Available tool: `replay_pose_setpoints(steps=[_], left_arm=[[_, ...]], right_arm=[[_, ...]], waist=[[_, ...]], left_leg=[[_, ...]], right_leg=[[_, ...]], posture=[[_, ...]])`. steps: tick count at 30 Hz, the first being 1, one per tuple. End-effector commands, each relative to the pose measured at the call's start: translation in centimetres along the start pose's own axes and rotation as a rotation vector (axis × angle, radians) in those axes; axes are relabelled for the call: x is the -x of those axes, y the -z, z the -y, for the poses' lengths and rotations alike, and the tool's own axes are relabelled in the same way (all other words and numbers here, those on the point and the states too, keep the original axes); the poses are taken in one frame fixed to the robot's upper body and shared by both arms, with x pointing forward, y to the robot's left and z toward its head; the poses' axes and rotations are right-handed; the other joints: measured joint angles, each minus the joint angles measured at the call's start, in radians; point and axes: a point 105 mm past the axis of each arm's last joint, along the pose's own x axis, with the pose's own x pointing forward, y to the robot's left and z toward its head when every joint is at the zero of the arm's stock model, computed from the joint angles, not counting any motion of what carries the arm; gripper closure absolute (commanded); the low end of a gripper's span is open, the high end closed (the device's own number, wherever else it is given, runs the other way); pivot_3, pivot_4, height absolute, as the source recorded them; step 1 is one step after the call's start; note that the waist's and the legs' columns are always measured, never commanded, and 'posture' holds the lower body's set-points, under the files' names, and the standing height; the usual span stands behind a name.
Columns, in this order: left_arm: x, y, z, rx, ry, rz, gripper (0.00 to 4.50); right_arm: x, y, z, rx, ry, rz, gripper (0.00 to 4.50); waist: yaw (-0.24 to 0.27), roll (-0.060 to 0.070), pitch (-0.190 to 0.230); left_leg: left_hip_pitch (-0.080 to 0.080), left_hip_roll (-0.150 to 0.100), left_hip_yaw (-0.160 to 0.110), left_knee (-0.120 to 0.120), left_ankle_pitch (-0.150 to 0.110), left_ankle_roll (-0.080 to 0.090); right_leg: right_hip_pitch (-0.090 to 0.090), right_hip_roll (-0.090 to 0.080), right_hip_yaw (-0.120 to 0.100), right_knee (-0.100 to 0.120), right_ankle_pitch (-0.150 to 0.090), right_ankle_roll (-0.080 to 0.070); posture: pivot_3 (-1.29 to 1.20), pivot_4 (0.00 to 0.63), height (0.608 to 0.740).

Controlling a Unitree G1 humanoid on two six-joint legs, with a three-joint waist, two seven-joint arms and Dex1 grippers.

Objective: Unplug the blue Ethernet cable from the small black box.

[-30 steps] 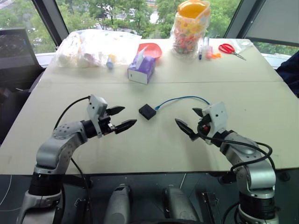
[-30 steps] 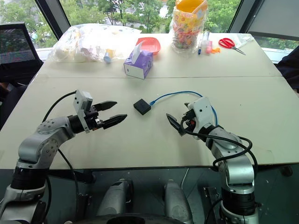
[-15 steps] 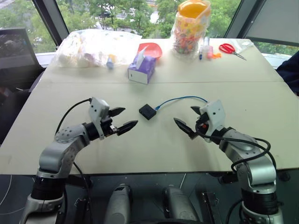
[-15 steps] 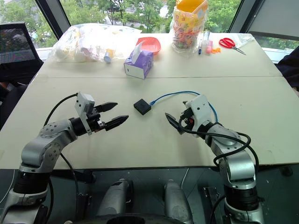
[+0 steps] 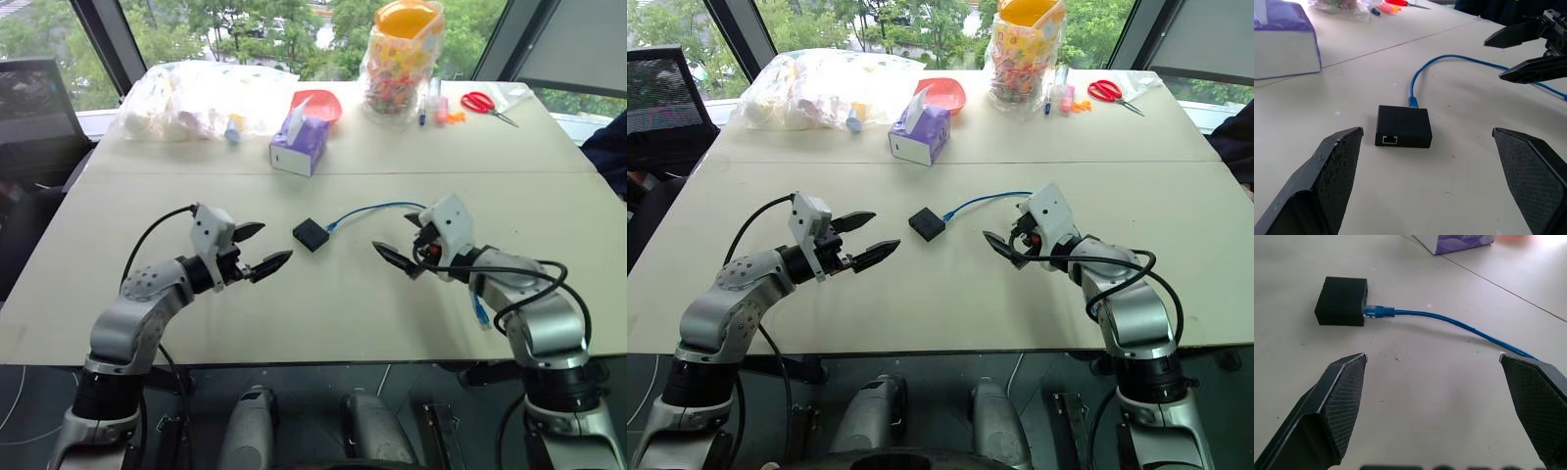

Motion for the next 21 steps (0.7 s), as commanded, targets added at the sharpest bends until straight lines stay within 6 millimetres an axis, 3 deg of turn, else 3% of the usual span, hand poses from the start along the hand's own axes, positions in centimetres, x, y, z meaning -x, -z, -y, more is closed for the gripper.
replay_pose_setpoints(steps=[1, 5, 10, 15, 21], left_arm=[[-0.2, -1.2, -0.1, -0.025, -0.005, 0.051, 0.04], [-0.6, -1.3, -0.1, -0.031, 0.007, 0.056, 0.04], [-0.8, -1.8, -0.6, -0.052, 0.009, 0.059, 0.04], [-0.3, -2.2, -1.4, -0.072, -0.043, 0.078, 0.04], [1.0, -2.2, -1.4, -0.073, -0.095, 0.085, 0.04]], right_arm=[[-0.5, -1.7, -0.1, 0.131, -0.115, -0.012, 0.0], [-2.5, -4.7, 0.8, 0.298, -0.281, -0.052, 0.0], [-4.6, -6.2, 0.6, 0.482, -0.564, -0.198, 0.0], [-7.6, -6.8, 0.2, 0.63, -0.717, -0.342, 0.0], [-10.6, -6.7, -1.2, 0.772, -0.728, -0.453, 0.0]], waist=[[-0.001, 0.0, 0.0], [-0.008, 0.001, 0.001], [-0.003, 0.002, 0.001], [-0.005, 0.002, 0.001], [-0.005, 0.002, 0.002]], left_leg=[[0.0, 0.0, 0.0, 0.0, 0.0, 0.0], [0.0, 0.0, 0.0, 0.0, 0.0, 0.0], [0.0, 0.001, 0.0, -0.001, 0.0, 0.001], [-0.001, 0.0, 0.002, -0.002, -0.001, 0.002], [-0.001, 0.001, 0.003, -0.006, -0.001, 0.002]], right_leg=[[0.0, 0.0, 0.0, 0.0, 0.0, 0.0], [0.0, 0.0, 0.0, 0.0, 0.0, 0.0], [-0.001, 0.001, 0.0, -0.001, 0.001, 0.0], [-0.002, 0.001, 0.0, -0.001, 0.003, 0.004], [-0.005, 0.001, 0.0, 0.0, 0.003, 0.004]], posture=[[0.0, 0.15, 0.735], [0.0, 0.15, 0.735], [0.0, 0.15, 0.735], [0.0, 0.15, 0.735], [0.0, 0.15, 0.735]])
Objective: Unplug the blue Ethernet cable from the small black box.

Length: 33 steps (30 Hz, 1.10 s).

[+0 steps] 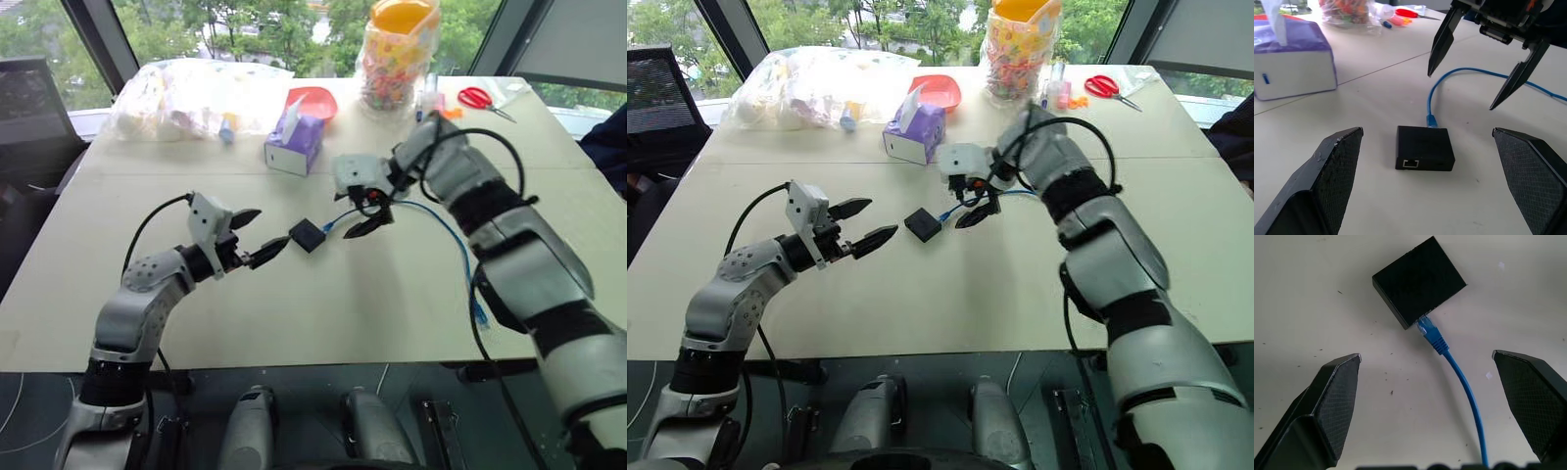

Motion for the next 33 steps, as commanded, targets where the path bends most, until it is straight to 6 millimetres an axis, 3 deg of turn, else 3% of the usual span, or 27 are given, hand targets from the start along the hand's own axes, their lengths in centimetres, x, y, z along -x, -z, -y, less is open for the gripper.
replay_pose_setpoints(steps=[1, 9, 13, 16, 22, 25, 27, 30, 33], left_arm=[[1.1, -1.3, -0.1, -0.048, -0.037, 0.039, 0.04], [2.7, -1.7, -0.5, -0.085, -0.116, 0.031, 0.04], [3.3, -2.0, -0.5, -0.094, -0.145, 0.033, 0.04], [3.6, -2.1, -0.5, -0.1, -0.16, 0.033, 0.0], [4.2, -2.2, -0.5, -0.106, -0.178, 0.022, 0.0], [4.2, -2.2, -0.6, -0.097, -0.176, 0.014, 0.0], [4.0, -2.2, -0.5, -0.067, -0.156, 0.016, 0.0], [3.1, -2.0, 0.2, -0.015, -0.083, 0.004, 0.0], [2.3, -1.7, 1.3, 0.009, 0.018, -0.035, 0.0]], right_arm=[[-0.5, -0.5, 0.9, 0.053, 0.023, -0.078, 0.0], [-4.1, -0.5, 0.4, 0.083, 0.021, -0.204, 0.0], [-4.9, -0.5, -0.2, 0.081, -0.008, -0.225, 0.0], [-5.3, -0.3, -0.6, 0.077, -0.027, -0.248, 1.26], [-6.0, -0.9, -0.9, 0.068, -0.044, -0.227, 4.45], [-6.1, -1.4, -0.6, 0.069, -0.016, -0.189, 4.45], [-5.7, -1.7, 1.1, 0.117, 0.132, -0.179, 4.45], [-4.3, -0.8, 4.3, 0.468, 0.467, -0.29, 4.45], [-4.2, 0.9, 3.4, 0.615, 0.514, -0.269, 4.45]], waist=[[0.002, 0.0, 0.0], [0.001, 0.0, 0.0], [0.0, 0.0, 0.0], [-0.006, -0.001, -0.001], [-0.023, -0.001, -0.001], [-0.025, -0.001, -0.001], [-0.025, -0.001, -0.001], [-0.024, -0.001, -0.001], [-0.013, -0.001, -0.001]], left_leg=[[0.0, 0.0, 0.0, -0.001, 0.0, 0.0], [0.0, 0.0, 0.001, -0.001, 0.001, -0.002], [0.001, 0.0, 0.001, -0.002, 0.001, -0.002], [0.002, 0.0, 0.001, -0.001, 0.001, -0.002], [0.003, 0.0, 0.0, 0.0, 0.002, -0.003], [0.003, 0.0, -0.001, 0.0, 0.002, -0.003], [0.003, 0.0, -0.001, 0.0, 0.002, -0.003], [0.003, 0.0, -0.001, 0.0, 0.002, -0.003], [0.0, -0.001, -0.001, 0.001, 0.002, -0.004]], right_leg=[[0.0, 0.0, 0.0, 0.0, 0.0, 0.0], [-0.002, -0.001, 0.0, 0.002, 0.0, 0.0], [-0.002, -0.001, 0.0, 0.004, 0.0, -0.001], [-0.002, 0.0, 0.0, 0.006, 0.0, -0.001], [-0.001, 0.0, 0.0, 0.008, -0.001, -0.003], [-0.001, 0.0, 0.0, 0.008, 0.0, -0.002], [-0.001, 0.0, 0.0, 0.008, 0.0, -0.002], [-0.001, 0.0, 0.0, 0.008, -0.001, -0.003], [-0.004, -0.001, 0.001, 0.007, -0.002, -0.004]], posture=[[0.0, 0.15, 0.735], [0.0, 0.15, 0.735], [0.0, 0.15, 0.735], [0.0, 0.15, 0.735], [0.0, 0.15, 0.735], [0.0, 0.15, 0.735], [0.0, 0.15, 0.735], [0.0, 0.15, 0.735], [0.0, 0.15, 0.735]])
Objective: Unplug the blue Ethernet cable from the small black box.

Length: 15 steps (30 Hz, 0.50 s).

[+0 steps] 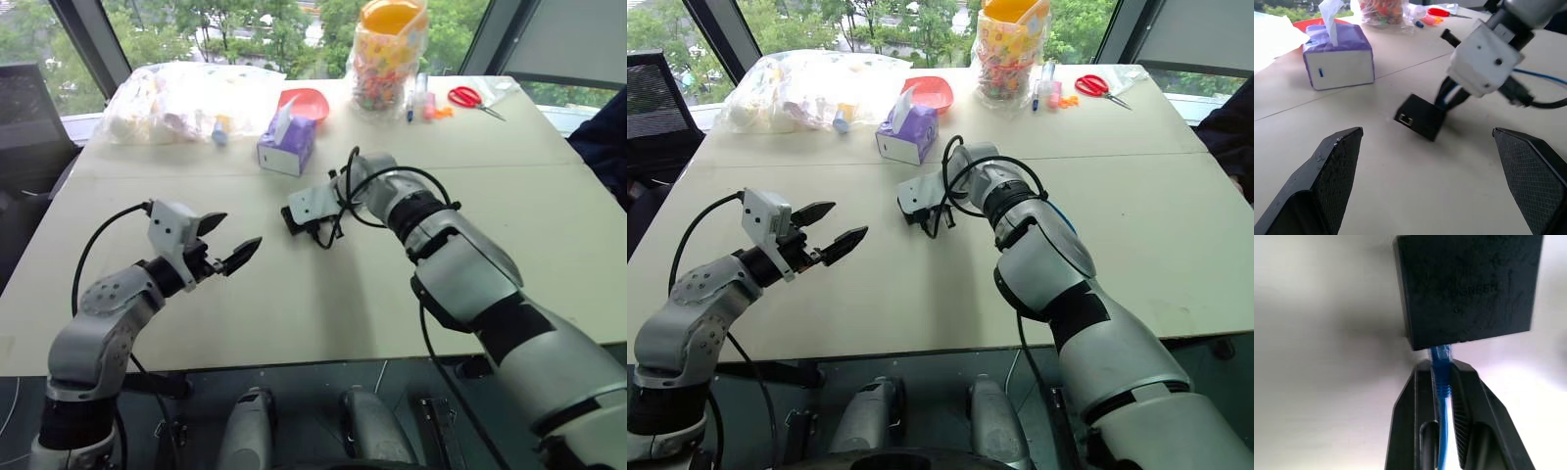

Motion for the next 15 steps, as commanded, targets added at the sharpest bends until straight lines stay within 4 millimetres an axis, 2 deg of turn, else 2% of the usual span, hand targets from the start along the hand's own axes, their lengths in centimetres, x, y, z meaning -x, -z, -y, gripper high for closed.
replay_pose_setpoints(steps=[1, 3, 5, 8, 12, 15], left_arm=[[-0.6, -0.4, 1.2, 0.007, 0.098, -0.009, 0.0], [-1.1, -0.6, 1.4, 0.026, 0.145, -0.014, 0.0], [-1.8, -0.7, 1.7, 0.037, 0.207, -0.033, 0.0], [-2.5, -1.1, 1.9, 0.053, 0.287, -0.052, 0.0], [-3.8, -1.3, 1.5, 0.027, 0.327, -0.062, 0.0], [-4.7, -1.6, 1.4, 0.016, 0.348, -0.053, 0.0]], right_arm=[[0.5, 0.8, -0.6, 0.138, 0.089, 0.039, 4.45], [0.8, 0.9, -2.7, 0.096, 0.133, 0.106, 4.45], [2.2, 0.8, -3.8, 0.026, 0.311, 0.103, 4.45], [5.8, -0.2, -4.5, -0.01, 0.56, 0.06, 4.45], [8.8, -1.6, -4.6, -0.04, 0.673, 0.034, 4.45], [10.4, -2.6, -4.0, -0.023, 0.731, 0.049, 4.45]], waist=[[0.001, 0.0, 0.0], [0.003, -0.002, -0.001], [0.01, -0.002, -0.001], [0.021, -0.001, -0.001], [0.01, 0.0, -0.001], [0.011, -0.001, -0.001]], left_leg=[[0.0, -0.001, 0.0, 0.0, 0.0, 0.0], [0.0, -0.001, 0.002, -0.001, 0.0, 0.0], [0.0, -0.001, 0.001, -0.002, 0.0, 0.001], [0.0, 0.0, 0.0, -0.004, 0.0, 0.001], [0.001, 0.0, 0.0, -0.002, 0.0, 0.0], [0.002, 0.0, 0.0, 0.001, 0.002, 0.0]], right_leg=[[0.0, -0.001, 0.001, 0.0, 0.0, 0.0], [0.0, -0.001, 0.002, -0.002, 0.002, 0.003], [0.001, 0.0, 0.002, -0.002, 0.001, 0.005], [0.0, 0.001, 0.001, 0.0, -0.001, 0.006], [-0.001, 0.003, 0.002, 0.001, -0.001, 0.006], [0.001, 0.003, 0.002, 0.001, 0.0, 0.003]], posture=[[0.0, 0.15, 0.735], [0.0, 0.15, 0.735], [0.0, 0.15, 0.735], [0.0, 0.15, 0.735], [0.0, 0.15, 0.735], [0.0, 0.15, 0.735]])
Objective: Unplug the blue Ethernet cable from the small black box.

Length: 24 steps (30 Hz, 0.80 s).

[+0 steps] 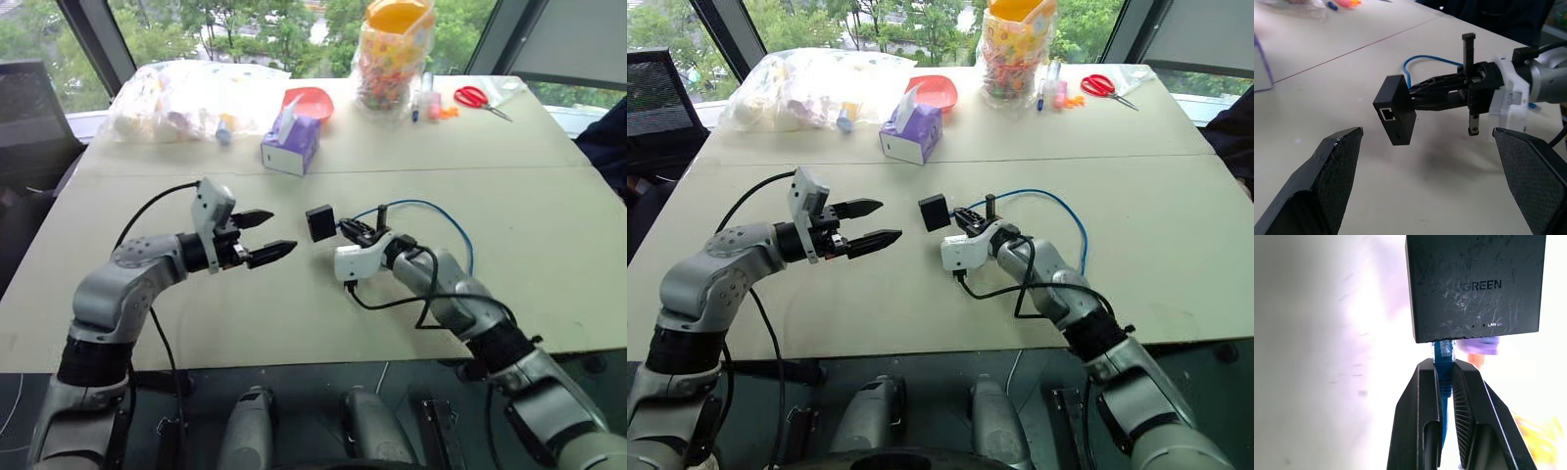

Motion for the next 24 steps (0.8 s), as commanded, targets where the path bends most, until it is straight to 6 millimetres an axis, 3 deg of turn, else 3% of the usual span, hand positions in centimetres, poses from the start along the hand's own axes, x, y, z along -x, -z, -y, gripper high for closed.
replay_pose_setpoints(steps=[1, 5, 18, 21, 24], left_arm=[[-0.6, -1.0, -0.3, -0.045, 0.021, 0.024, 0.0], [-1.6, -1.2, -0.5, -0.055, 0.042, 0.042, 0.0], [-3.4, -3.0, 0.3, -0.026, 0.089, 0.156, 0.0], [-3.6, -3.1, 0.4, -0.026, 0.095, 0.163, 0.76], [-3.7, -3.2, 0.3, -0.023, 0.093, 0.168, 2.02]], right_arm=[[0.9, -0.9, 3.9, 0.039, 0.136, 0.008, 4.45], [1.5, -1.2, 4.9, 0.08, 0.165, 0.008, 4.45], [1.7, -2.3, 4.5, 0.097, 0.133, 0.075, 4.45], [1.8, -2.4, 4.3, 0.091, 0.127, 0.083, 4.5], [1.9, -2.5, 4.6, 0.078, 0.134, 0.083, 4.5]], waist=[[0.002, 0.0, 0.0], [0.012, -0.001, 0.0], [0.01, -0.001, 0.0], [0.013, -0.001, 0.0], [0.012, -0.001, 0.0]], left_leg=[[0.0, 0.0, 0.0, 0.001, 0.0, 0.0], [0.0, 0.0, 0.0, 0.005, 0.0, 0.001], [-0.001, 0.0, 0.0, 0.008, -0.001, 0.003], [-0.001, 0.0, -0.001, 0.009, -0.001, 0.003], [-0.001, 0.0, -0.001, 0.009, -0.001, 0.003]], right_leg=[[0.001, 0.0, 0.0, 0.0, 0.0, -0.002], [0.003, -0.001, 0.0, -0.001, -0.001, -0.003], [0.005, -0.001, 0.0, -0.001, 0.0, -0.001], [0.006, -0.001, 0.0, -0.001, 0.0, -0.001], [0.006, -0.001, 0.0, -0.001, 0.0, -0.001]], posture=[[0.0, 0.15, 0.735], [0.0, 0.15, 0.735], [0.0, 0.15, 0.735], [0.0, 0.15, 0.735], [0.0, 0.15, 0.735]])
